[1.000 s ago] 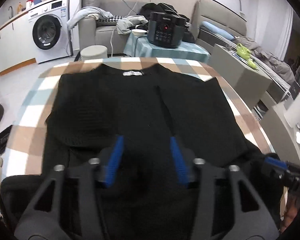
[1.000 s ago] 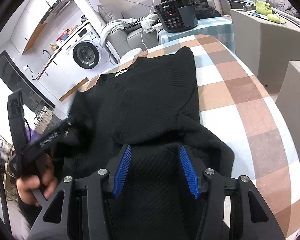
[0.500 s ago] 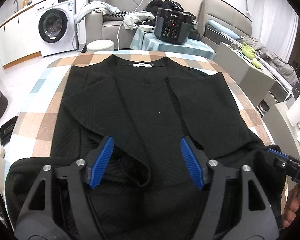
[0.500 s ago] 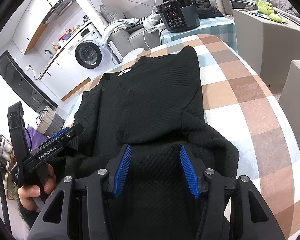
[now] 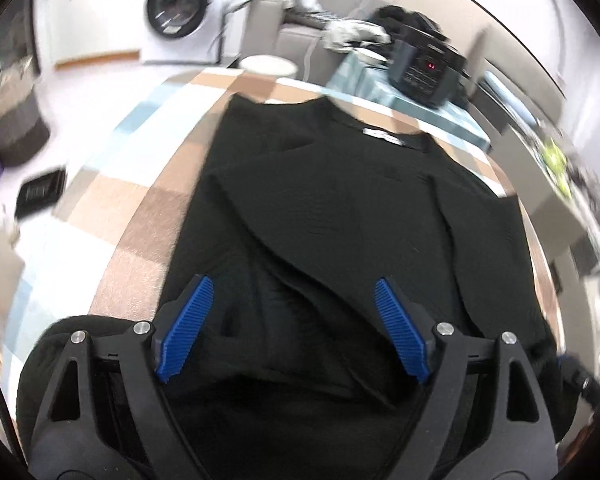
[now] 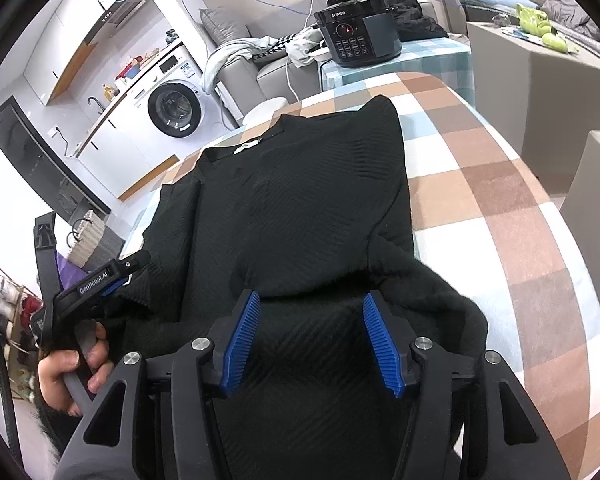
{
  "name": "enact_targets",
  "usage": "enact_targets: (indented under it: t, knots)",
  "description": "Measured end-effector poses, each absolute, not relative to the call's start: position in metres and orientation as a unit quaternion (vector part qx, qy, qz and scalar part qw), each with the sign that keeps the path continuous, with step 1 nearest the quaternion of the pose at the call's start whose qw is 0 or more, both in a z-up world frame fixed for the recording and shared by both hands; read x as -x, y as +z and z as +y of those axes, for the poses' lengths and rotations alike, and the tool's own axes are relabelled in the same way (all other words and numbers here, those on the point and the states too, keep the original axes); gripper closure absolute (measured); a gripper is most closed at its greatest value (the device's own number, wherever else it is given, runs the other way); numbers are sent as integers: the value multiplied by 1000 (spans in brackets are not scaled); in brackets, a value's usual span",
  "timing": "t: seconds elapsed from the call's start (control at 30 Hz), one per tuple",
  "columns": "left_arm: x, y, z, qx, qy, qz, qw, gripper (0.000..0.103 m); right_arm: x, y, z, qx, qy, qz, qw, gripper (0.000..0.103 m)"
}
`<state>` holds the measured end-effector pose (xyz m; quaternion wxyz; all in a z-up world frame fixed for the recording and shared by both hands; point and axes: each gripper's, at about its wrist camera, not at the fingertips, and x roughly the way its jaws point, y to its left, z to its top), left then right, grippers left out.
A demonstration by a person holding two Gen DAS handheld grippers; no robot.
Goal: Fold small clothes
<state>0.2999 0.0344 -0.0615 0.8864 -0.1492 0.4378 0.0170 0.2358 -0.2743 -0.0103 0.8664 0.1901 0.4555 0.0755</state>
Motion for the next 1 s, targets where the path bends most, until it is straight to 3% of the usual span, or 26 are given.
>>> enact_targets:
  t: [0.33, 0.4, 0.43, 0.47, 0.53, 0.9, 1.0]
  knots:
    - [-337, -87, 63, 222, 10, 449, 865, 23, -245, -15, -270, -181, 77, 464, 864, 47]
    - [-340, -88, 61, 219, 15, 441, 870, 42, -246, -16, -270, -179, 77, 465, 863, 47]
    - [-342, -88, 59, 214, 15, 436, 874, 67, -246, -17, -270, -179, 77, 466, 863, 47]
    - [-344, -88, 56, 201, 22, 436, 877, 83, -246, -18, -271, -180, 78, 468, 862, 47]
    - [-347, -85, 53, 194, 12, 427, 883, 101, -245, -18, -272, -182, 79, 467, 861, 47]
    - [-356, -36, -1, 206, -81, 374, 901, 100, -240, -13, -274, -178, 76, 467, 863, 47]
    - [-358, -29, -36, 184, -118, 396, 892, 89, -237, -10, -276, -176, 69, 466, 865, 47]
